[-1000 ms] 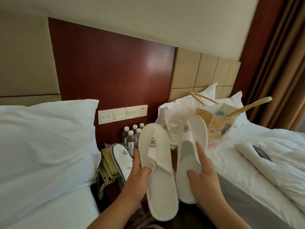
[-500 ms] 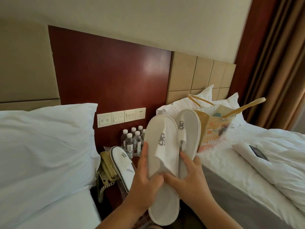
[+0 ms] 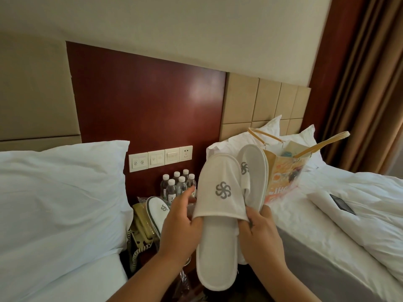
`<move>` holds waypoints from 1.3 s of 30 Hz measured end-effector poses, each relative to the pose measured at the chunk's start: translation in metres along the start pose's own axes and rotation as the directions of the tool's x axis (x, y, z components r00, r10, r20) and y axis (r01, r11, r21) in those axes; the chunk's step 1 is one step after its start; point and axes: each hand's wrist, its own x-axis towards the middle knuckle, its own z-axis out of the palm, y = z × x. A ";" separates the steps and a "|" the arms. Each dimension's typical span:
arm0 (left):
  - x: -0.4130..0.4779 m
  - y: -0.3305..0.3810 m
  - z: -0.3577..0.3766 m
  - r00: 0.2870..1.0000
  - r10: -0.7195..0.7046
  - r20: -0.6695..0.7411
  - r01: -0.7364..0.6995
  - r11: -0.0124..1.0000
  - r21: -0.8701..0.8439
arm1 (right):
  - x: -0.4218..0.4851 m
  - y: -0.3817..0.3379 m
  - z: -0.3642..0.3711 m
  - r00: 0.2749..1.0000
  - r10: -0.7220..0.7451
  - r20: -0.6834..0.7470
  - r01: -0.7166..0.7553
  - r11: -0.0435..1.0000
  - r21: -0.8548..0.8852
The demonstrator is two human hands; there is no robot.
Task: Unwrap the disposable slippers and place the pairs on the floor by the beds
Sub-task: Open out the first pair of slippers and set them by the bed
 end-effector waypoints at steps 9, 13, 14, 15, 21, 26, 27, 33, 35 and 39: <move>0.005 -0.006 -0.010 1.000 -0.005 -0.019 0.004 1.000 -0.020 | 0.004 -0.009 0.002 1.000 -0.015 0.005 0.016 0.997 -0.071; 0.003 0.006 -0.004 0.992 0.090 -0.088 -0.078 0.987 0.138 | 0.015 -0.020 0.007 0.997 0.050 -0.064 -0.045 0.995 0.088; 0.003 0.011 -0.003 0.985 0.140 -0.102 -0.117 0.972 0.201 | 0.017 -0.025 0.009 0.994 0.057 -0.091 -0.045 0.991 0.129; 0.003 0.015 -0.002 0.976 0.193 -0.097 -0.164 0.954 0.251 | 0.019 -0.028 0.010 0.992 0.060 -0.115 -0.041 0.987 0.158; 0.008 0.035 0.000 0.942 0.321 0.096 -0.334 0.884 0.328 | 0.028 -0.041 0.015 0.988 0.020 -0.155 0.011 0.981 0.196; 0.019 0.046 0.005 0.957 0.275 0.090 -0.289 0.908 0.303 | 0.032 -0.052 0.016 0.990 -0.002 -0.141 0.038 0.967 0.252; 0.022 0.047 0.006 0.939 0.324 0.114 -0.343 0.873 0.346 | 0.033 -0.054 0.017 0.990 -0.005 -0.142 0.041 0.966 0.257; 0.041 0.039 0.001 0.826 0.394 0.403 -0.527 0.793 0.306 | 0.034 -0.054 0.017 0.996 -0.025 -0.084 0.043 0.975 0.217; 0.046 0.036 -0.002 0.869 0.324 0.374 -0.437 0.857 0.272 | 0.032 -0.050 0.016 0.997 -0.056 -0.059 0.067 0.975 0.213; 0.056 0.035 -0.014 0.929 0.262 0.262 -0.329 0.910 0.254 | 0.027 -0.041 0.008 0.996 -0.080 -0.026 0.084 0.924 0.373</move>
